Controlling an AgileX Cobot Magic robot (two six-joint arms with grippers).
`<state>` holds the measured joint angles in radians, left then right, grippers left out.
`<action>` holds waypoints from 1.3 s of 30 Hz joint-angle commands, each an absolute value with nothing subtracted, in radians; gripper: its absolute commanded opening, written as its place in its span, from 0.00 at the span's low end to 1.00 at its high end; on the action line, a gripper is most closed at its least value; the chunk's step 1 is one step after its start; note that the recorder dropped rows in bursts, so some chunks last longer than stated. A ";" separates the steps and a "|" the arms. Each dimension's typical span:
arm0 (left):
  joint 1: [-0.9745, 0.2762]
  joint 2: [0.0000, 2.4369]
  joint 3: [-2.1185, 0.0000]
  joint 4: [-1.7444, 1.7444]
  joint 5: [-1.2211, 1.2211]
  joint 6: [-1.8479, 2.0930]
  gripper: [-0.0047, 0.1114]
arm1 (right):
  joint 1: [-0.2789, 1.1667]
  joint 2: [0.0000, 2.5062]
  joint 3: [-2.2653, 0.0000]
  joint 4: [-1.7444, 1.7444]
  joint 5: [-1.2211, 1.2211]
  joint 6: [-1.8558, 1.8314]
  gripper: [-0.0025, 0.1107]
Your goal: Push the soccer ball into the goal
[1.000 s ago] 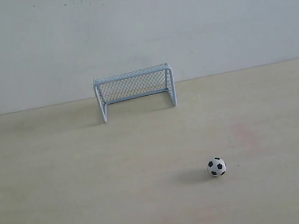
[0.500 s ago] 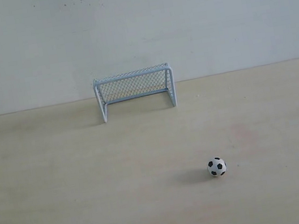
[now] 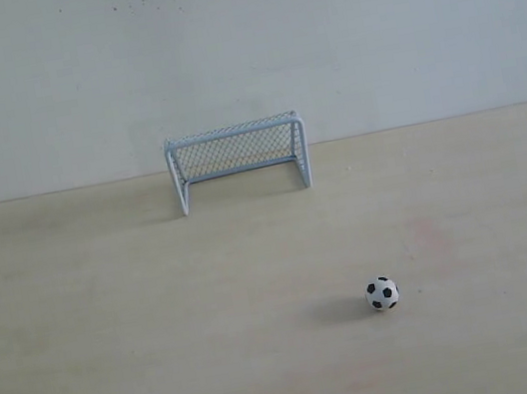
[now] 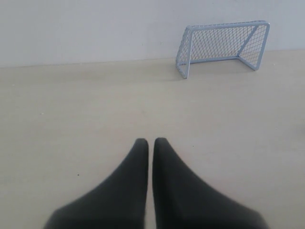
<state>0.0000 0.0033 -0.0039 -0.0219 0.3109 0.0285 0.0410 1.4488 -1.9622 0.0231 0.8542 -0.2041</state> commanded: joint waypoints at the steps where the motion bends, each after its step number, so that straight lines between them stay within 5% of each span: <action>1: 0.001 0.000 0.000 -0.029 0.306 0.030 0.08 | 0.040 1.492 -1.970 0.083 0.731 -0.201 0.02; 7: 0.001 0.000 0.000 -0.029 0.306 0.030 0.08 | 0.040 1.576 -1.980 0.049 0.651 -0.218 0.02; 12: 0.001 0.000 0.000 -0.029 0.306 0.030 0.08 | 0.040 1.792 -2.147 -0.171 1.221 -0.338 0.02; 23: 0.001 0.000 0.000 -0.029 0.306 0.030 0.08 | 0.105 1.861 -1.858 0.175 1.221 -1.116 0.02; 39: 0.001 0.000 0.000 -0.029 0.306 0.030 0.08 | 0.160 1.969 -1.544 0.355 1.221 -1.452 0.02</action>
